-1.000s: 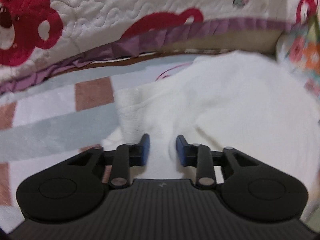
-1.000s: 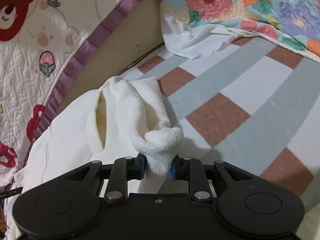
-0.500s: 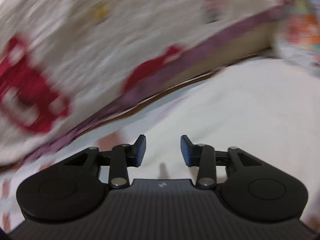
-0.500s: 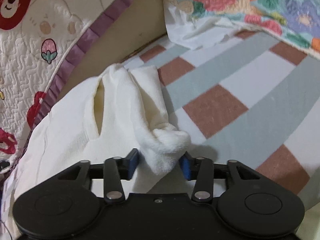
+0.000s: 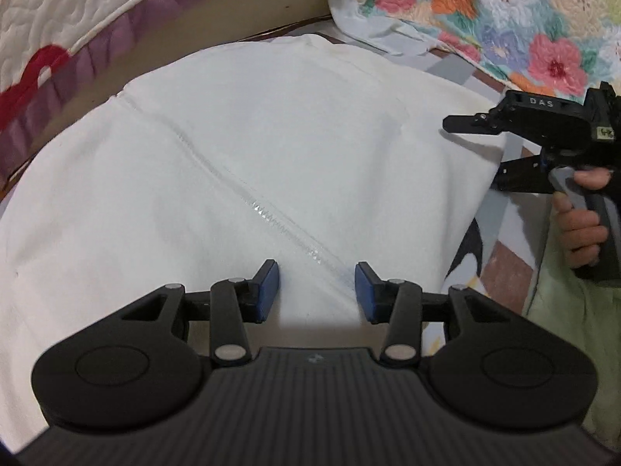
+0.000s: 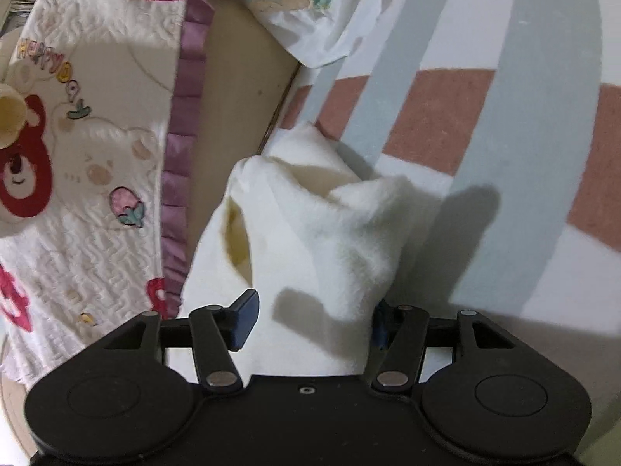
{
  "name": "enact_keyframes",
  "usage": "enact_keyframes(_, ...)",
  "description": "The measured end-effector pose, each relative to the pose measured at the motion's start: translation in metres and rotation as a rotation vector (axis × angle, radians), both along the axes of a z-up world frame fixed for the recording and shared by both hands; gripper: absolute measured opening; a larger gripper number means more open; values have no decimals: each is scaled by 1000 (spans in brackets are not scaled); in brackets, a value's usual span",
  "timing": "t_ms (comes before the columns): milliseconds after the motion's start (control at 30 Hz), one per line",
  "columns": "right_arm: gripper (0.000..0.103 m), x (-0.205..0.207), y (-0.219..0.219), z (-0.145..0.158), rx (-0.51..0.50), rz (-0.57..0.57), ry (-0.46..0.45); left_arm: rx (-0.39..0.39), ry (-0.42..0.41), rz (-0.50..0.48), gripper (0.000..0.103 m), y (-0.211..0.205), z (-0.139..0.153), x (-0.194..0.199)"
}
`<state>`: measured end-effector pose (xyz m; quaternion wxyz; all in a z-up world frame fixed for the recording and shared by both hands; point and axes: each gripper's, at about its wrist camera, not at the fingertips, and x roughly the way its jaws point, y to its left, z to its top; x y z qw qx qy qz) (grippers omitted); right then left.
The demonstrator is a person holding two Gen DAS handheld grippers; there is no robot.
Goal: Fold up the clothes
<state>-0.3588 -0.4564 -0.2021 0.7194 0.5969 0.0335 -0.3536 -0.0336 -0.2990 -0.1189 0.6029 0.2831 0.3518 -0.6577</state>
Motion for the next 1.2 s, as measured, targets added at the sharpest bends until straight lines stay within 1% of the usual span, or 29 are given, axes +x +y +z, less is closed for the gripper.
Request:
enact_keyframes(100,63,12,-9,8,-48,30,62,-6,28,22,44,2,-8,4)
enact_keyframes(167,63,18,-16,12,-89,53,51,-16,53,41,44,6,-11,6)
enact_keyframes(200,58,21,-19,14,-109,70,39,-20,60,49,44,7,-11,6)
enact_keyframes(233,30,24,-20,19,-145,92,23,-20,63,57,44,8,-12,6)
enact_keyframes(267,24,27,-21,25,-177,120,18,-20,65,66,44,9,-12,6)
enact_keyframes(367,24,40,-16,61,-296,215,12,-19,49,75,44,11,-12,4)
enact_keyframes(467,23,54,-11,98,-384,308,-28,-2,-56,21,46,14,-8,-11)
enact_keyframes(500,23,62,-7,109,-405,341,-34,4,-58,11,47,17,-6,-13)
enact_keyframes(533,23,69,-4,120,-426,374,-40,9,-20,21,47,20,-4,-9)
enact_keyframes(600,23,85,3,141,-469,441,-53,22,93,62,47,30,-1,6)
enact_keyframes(667,23,101,10,158,-496,499,-92,29,196,112,47,46,1,24)
enact_keyframes(700,23,110,14,166,-518,536,-100,20,238,138,47,58,3,31)
enact_keyframes(767,22,128,24,182,-562,610,-112,2,296,204,47,84,8,48)
enact_keyframes(900,22,175,61,174,-605,791,-23,-26,377,330,47,139,17,81)
enact_keyframes(933,22,186,70,171,-616,836,0,-29,379,361,47,152,19,88)
enact_keyframes(1000,22,209,88,167,-636,927,46,-29,346,404,47,171,23,94)
enact_keyframes(1100,22,244,115,161,-665,1062,116,-29,353,439,49,192,14,106)
enact_keyframes(1133,22,255,124,158,-674,1107,140,-18,358,453,49,196,8,109)
enact_keyframes(1200,22,279,142,154,-692,1197,188,34,341,485,48,200,-4,114)
